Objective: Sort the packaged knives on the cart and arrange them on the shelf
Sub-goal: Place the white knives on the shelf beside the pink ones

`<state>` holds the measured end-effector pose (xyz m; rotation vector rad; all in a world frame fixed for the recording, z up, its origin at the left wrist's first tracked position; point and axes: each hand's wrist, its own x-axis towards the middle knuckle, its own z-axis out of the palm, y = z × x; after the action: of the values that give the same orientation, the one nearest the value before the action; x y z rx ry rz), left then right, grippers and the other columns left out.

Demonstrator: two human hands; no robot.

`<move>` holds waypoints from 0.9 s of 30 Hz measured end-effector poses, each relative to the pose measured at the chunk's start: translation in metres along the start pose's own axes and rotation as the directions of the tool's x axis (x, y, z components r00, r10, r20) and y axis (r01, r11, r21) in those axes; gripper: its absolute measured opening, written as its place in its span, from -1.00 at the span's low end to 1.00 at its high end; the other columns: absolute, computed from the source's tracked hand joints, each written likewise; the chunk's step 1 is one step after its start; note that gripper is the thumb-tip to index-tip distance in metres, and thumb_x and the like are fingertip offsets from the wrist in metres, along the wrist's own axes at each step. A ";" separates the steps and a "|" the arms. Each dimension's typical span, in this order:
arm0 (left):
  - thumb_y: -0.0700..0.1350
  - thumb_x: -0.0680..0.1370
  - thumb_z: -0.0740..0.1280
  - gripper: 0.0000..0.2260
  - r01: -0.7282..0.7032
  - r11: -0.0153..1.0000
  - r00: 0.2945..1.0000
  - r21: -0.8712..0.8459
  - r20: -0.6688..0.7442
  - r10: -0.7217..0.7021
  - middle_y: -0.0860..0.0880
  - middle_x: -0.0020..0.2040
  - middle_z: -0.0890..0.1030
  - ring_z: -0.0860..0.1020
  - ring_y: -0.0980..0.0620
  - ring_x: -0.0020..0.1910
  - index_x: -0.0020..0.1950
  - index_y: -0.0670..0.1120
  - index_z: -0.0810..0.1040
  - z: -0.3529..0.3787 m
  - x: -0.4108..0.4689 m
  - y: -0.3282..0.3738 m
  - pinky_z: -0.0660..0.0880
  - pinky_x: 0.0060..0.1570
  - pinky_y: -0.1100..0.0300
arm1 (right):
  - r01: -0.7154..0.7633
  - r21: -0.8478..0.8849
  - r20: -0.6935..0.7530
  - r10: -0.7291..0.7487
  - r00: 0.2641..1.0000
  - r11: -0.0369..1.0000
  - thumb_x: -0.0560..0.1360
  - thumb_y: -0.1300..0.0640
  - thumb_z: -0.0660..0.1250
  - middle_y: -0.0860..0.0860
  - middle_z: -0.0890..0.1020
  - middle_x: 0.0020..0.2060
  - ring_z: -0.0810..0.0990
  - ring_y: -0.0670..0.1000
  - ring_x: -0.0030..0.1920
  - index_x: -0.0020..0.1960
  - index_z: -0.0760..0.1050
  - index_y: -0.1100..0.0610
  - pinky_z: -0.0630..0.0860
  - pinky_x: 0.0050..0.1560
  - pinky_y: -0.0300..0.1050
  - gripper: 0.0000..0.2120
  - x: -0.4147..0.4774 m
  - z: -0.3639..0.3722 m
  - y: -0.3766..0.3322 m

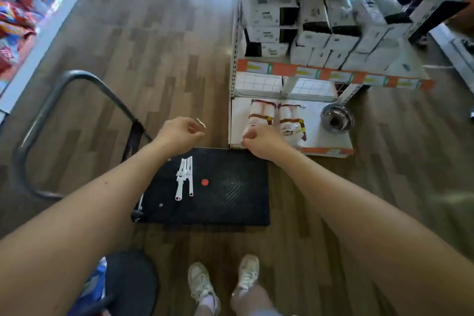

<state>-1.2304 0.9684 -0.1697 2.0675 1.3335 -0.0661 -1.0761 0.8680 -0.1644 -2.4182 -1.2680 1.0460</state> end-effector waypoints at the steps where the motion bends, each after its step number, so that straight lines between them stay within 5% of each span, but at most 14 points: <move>1: -0.06 0.53 0.29 -0.75 0.019 1.000 1.000 -0.006 0.005 -0.019 -0.04 0.19 0.59 0.52 -0.01 0.20 0.17 -0.08 0.58 0.003 0.005 -0.009 0.39 0.17 0.18 | 0.001 -0.011 0.012 0.000 1.000 1.000 0.56 0.07 0.23 0.04 0.60 0.17 0.52 0.04 0.17 0.20 0.56 0.12 0.43 0.10 -0.13 -0.72 0.006 0.009 -0.001; 15: -0.08 0.54 0.26 -0.79 0.314 0.946 0.948 -0.083 -0.032 -0.317 -0.07 0.14 0.60 0.51 -0.05 0.18 0.12 -0.10 0.59 0.103 0.096 -0.175 0.41 0.10 0.15 | -0.032 -0.023 0.125 0.034 0.992 0.999 0.55 0.09 0.25 0.05 0.66 -0.07 0.60 0.01 -0.09 0.04 0.60 0.12 0.59 0.00 -0.03 -0.81 0.164 0.182 -0.002; 27: -0.01 0.51 0.33 -0.67 0.410 0.912 0.910 0.016 0.063 -0.410 -0.07 0.16 0.58 0.52 -0.11 0.15 0.25 -0.03 0.46 0.321 0.186 -0.358 0.47 0.13 0.01 | -0.027 -0.124 0.207 0.052 0.977 0.992 0.54 0.07 0.23 0.00 0.52 -0.18 0.51 0.01 -0.18 0.04 0.54 0.16 0.43 -0.23 -0.13 -0.80 0.297 0.409 0.092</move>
<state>-1.3404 1.0293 -0.6693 1.7368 1.7064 -0.3164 -1.1839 0.9939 -0.6508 -2.4836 -1.3908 1.3022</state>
